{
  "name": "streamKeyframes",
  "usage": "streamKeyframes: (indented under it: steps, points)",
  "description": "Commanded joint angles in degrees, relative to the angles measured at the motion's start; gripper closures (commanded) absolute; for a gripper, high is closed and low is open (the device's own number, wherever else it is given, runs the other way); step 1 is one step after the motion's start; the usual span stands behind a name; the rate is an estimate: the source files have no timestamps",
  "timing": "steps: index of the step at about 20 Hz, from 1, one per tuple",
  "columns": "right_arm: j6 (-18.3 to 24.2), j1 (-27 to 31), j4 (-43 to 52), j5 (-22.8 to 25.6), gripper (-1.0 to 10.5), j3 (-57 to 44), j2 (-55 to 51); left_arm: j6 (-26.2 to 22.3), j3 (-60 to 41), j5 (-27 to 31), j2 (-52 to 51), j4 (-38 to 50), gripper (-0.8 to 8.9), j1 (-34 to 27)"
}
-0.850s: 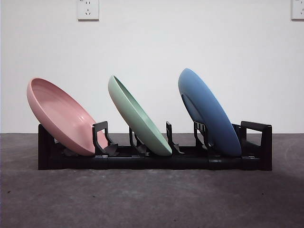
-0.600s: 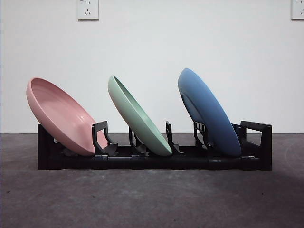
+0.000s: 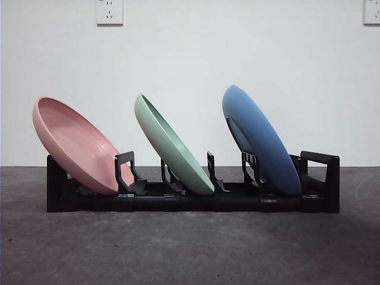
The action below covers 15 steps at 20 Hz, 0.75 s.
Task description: Place the plate
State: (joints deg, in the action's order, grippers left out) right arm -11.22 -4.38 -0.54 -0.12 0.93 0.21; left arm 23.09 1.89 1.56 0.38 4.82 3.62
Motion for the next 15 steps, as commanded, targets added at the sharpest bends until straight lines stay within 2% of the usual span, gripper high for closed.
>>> streamKeyframes:
  steps: [1, 4, 11, 13, 15]
  points:
    - [-6.9, 0.0, 0.7, -1.2, 9.3, 0.4, 0.0, 6.9, 1.3, -0.2, 0.6, -2.6, 8.03, 0.0]
    - [-7.6, 0.0, -1.5, -0.7, 9.3, 2.4, 0.3, 7.3, 5.0, -0.2, 2.6, -11.5, 8.02, 0.0]
    - [-7.8, -0.1, -7.7, -1.6, 9.3, 11.3, 4.9, 0.1, 16.9, -3.6, 11.8, -22.8, 8.02, 0.0]
    - [-7.1, -0.1, -10.1, -1.9, 9.3, 14.2, 7.1, -1.6, 20.4, -5.0, 14.7, -25.2, 8.02, 0.0]
    - [-4.4, -0.1, -12.9, -4.5, 9.3, 17.6, 10.3, -3.9, 24.6, -6.9, 18.5, -28.9, 8.02, 0.0]
